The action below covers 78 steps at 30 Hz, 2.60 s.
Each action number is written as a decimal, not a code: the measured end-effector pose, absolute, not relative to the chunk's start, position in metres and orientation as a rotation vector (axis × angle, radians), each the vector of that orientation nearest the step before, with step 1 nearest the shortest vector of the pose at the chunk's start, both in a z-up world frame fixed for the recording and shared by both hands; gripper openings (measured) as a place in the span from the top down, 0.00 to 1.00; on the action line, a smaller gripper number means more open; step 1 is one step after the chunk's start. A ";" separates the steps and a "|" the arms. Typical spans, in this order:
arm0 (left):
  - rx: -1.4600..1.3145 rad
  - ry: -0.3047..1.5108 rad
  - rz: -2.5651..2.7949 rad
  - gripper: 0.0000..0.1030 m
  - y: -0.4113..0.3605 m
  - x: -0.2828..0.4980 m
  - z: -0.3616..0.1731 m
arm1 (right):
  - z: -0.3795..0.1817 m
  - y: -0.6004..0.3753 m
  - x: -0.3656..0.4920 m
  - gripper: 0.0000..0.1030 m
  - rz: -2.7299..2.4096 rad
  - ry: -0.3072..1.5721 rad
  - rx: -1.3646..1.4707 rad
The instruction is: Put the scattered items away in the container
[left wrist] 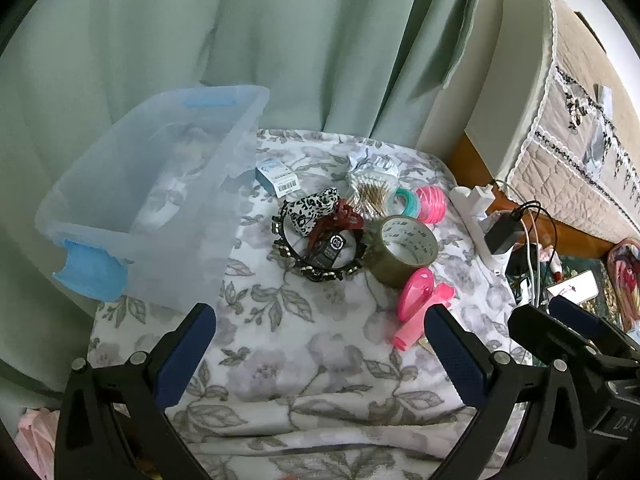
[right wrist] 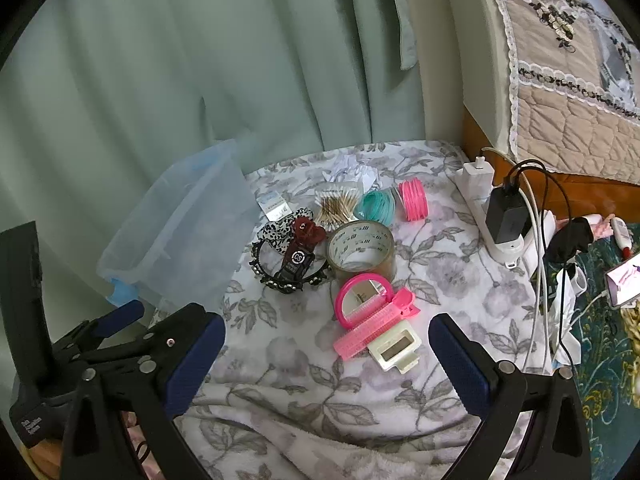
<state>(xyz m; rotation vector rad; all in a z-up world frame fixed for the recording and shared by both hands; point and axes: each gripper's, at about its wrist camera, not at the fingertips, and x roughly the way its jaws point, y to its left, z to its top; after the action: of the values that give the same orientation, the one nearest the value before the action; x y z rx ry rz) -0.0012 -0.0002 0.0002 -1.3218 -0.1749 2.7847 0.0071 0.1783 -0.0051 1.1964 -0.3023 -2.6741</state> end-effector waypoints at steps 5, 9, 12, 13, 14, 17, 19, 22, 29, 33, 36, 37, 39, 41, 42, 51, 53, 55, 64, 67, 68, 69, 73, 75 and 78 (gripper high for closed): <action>-1.339 -0.169 2.774 0.00 -0.001 -0.007 -0.003 | -0.008 0.176 0.006 0.00 -2.674 -0.293 1.206; -1.326 -0.184 2.771 0.00 -0.001 -0.002 -0.017 | -0.010 0.174 0.006 0.00 -2.675 -0.285 1.214; -1.325 -0.199 2.769 0.00 -0.005 -0.004 -0.021 | -0.012 0.173 0.006 0.00 -2.675 -0.279 1.220; -1.320 -0.196 2.772 0.00 -0.005 -0.003 -0.021 | -0.013 0.173 0.005 0.00 -2.674 -0.280 1.222; -1.313 -0.192 2.776 0.00 -0.005 -0.002 -0.021 | -0.013 0.173 0.005 0.00 -2.674 -0.282 1.222; -1.300 -0.181 2.783 0.00 -0.005 -0.003 -0.018 | -0.014 0.174 0.005 0.00 -2.673 -0.290 1.223; -1.293 -0.173 2.786 0.00 -0.004 -0.003 -0.017 | -0.014 0.175 0.005 0.00 -2.675 -0.294 1.217; -1.295 -0.174 2.782 0.00 0.000 -0.002 -0.016 | -0.013 0.175 0.005 0.00 -2.680 -0.293 1.211; -1.305 -0.183 2.768 0.00 -0.007 -0.006 -0.017 | -0.013 0.176 0.005 0.00 -2.675 -0.297 1.212; -1.296 -0.179 2.771 0.00 -0.007 -0.004 -0.017 | -0.013 0.177 0.006 0.00 -2.678 -0.298 1.206; -1.291 -0.175 2.777 0.00 -0.005 -0.003 -0.015 | -0.013 0.177 0.007 0.00 -2.677 -0.299 1.204; -1.289 -0.175 2.780 0.00 -0.004 -0.003 -0.015 | -0.013 0.177 0.007 0.00 -2.677 -0.300 1.204; -1.285 -0.173 2.783 0.00 -0.004 -0.002 -0.014 | -0.012 0.178 0.007 0.00 -2.677 -0.300 1.203; -1.282 -0.171 2.784 0.00 -0.003 -0.002 -0.014 | -0.012 0.178 0.007 0.00 -2.676 -0.300 1.202; -1.281 -0.170 2.784 0.00 -0.003 -0.002 -0.013 | -0.012 0.178 0.007 0.00 -2.676 -0.300 1.202; -1.278 -0.157 2.796 0.00 0.005 -0.001 -0.009 | -0.014 0.178 0.006 0.00 -2.674 -0.303 1.213; -1.272 -0.154 2.801 0.00 0.005 -0.001 -0.009 | -0.015 0.178 0.005 0.00 -2.673 -0.304 1.216; -1.274 -0.147 2.803 0.00 0.006 -0.002 -0.011 | -0.015 0.178 0.005 0.00 -2.672 -0.306 1.219; -1.319 -0.074 2.765 0.00 0.016 -0.013 -0.030 | -0.037 0.186 -0.002 0.00 -2.649 -0.307 1.282; -1.362 -0.053 2.703 0.00 0.022 -0.021 -0.046 | -0.049 0.195 -0.007 0.00 -2.659 -0.292 1.316; -1.380 -0.032 2.685 0.00 0.026 -0.024 -0.051 | -0.054 0.198 -0.009 0.00 -2.660 -0.290 1.336; -1.400 -0.008 2.668 0.00 0.029 -0.027 -0.057 | -0.059 0.201 -0.011 0.00 -2.658 -0.288 1.360; -1.442 0.061 2.622 0.00 0.045 -0.038 -0.073 | -0.081 0.216 -0.020 0.00 -2.630 -0.326 1.456; -1.454 0.066 2.594 0.00 0.050 -0.045 -0.080 | -0.089 0.221 -0.024 0.00 -2.627 -0.326 1.487; -1.464 0.050 2.568 0.00 0.055 -0.055 -0.085 | -0.099 0.226 -0.030 0.00 -2.623 -0.325 1.543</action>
<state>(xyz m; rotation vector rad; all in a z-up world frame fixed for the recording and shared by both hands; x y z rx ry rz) -0.0552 0.0545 -0.0854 -1.4645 0.0498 2.5684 -0.0301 0.2264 -0.0991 1.5426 -0.3254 -2.6232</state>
